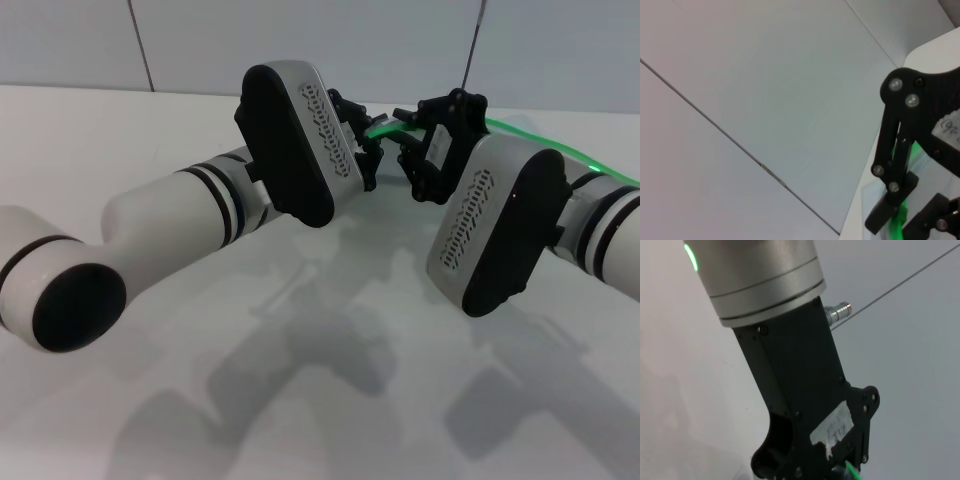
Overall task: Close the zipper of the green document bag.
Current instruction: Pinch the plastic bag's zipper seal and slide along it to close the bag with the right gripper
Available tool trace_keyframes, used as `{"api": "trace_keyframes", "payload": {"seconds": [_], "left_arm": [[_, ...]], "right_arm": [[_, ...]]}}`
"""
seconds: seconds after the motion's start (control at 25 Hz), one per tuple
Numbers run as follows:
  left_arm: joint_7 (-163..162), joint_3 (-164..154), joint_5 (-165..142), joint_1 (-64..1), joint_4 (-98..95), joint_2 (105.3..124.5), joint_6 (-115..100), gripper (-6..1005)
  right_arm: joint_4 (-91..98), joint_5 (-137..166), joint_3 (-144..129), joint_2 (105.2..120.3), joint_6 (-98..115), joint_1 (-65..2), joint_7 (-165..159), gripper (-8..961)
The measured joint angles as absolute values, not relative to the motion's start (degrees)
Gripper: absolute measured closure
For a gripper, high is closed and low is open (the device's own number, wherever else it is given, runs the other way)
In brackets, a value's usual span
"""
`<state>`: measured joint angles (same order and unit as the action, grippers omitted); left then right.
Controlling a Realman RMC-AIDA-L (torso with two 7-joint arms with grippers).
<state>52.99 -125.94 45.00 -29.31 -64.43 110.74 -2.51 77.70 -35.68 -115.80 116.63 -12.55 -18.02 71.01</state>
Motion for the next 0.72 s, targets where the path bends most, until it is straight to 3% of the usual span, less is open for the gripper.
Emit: {"api": "trace_keyframes", "payload": {"seconds": [0.72], "left_arm": [[52.99, -126.27, 45.00, -29.36, -64.43, 110.74, -2.80, 911]], "right_arm": [[76.83, -35.68, -114.56, 116.80, -12.57, -18.46, 69.72, 882]]}}
